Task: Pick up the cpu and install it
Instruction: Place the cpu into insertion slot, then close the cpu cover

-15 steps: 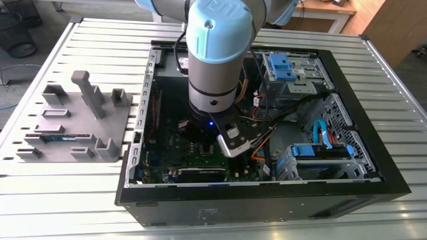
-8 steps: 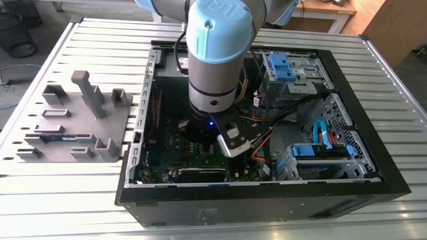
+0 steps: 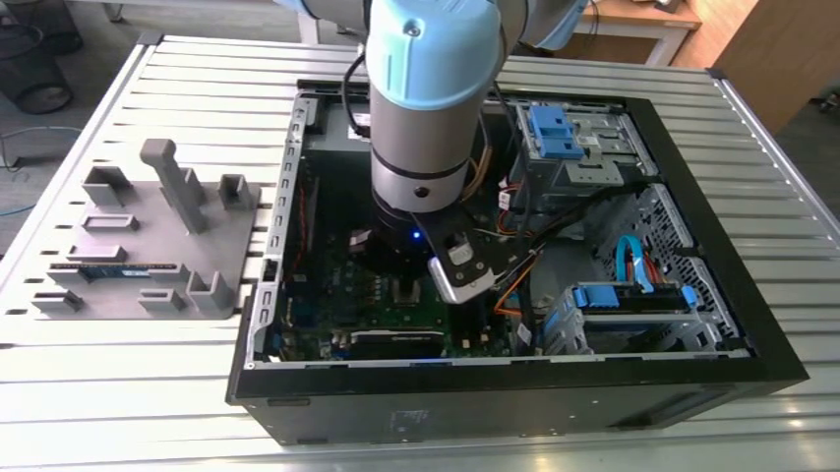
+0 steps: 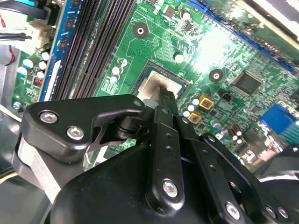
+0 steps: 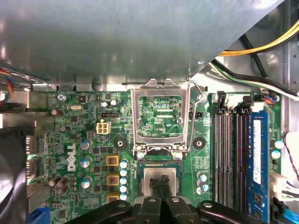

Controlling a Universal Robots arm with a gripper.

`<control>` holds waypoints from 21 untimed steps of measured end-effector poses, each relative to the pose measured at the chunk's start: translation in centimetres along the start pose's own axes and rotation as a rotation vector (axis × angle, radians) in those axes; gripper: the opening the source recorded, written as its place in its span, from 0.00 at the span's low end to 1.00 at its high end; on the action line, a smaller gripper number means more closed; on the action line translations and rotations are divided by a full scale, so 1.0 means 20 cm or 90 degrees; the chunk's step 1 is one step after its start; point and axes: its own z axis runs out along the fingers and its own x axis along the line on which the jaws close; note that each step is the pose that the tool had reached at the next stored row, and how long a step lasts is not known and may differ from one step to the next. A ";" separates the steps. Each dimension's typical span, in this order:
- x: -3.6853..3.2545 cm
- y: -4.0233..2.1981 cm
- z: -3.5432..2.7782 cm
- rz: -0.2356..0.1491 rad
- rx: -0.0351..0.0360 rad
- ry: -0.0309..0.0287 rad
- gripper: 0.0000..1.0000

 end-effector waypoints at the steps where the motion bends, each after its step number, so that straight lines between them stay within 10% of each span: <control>1: 0.000 0.000 -0.010 0.000 0.0000 0.0000 0.11; 21: -0.001 0.001 -0.110 0.000 0.0003 0.0002 0.11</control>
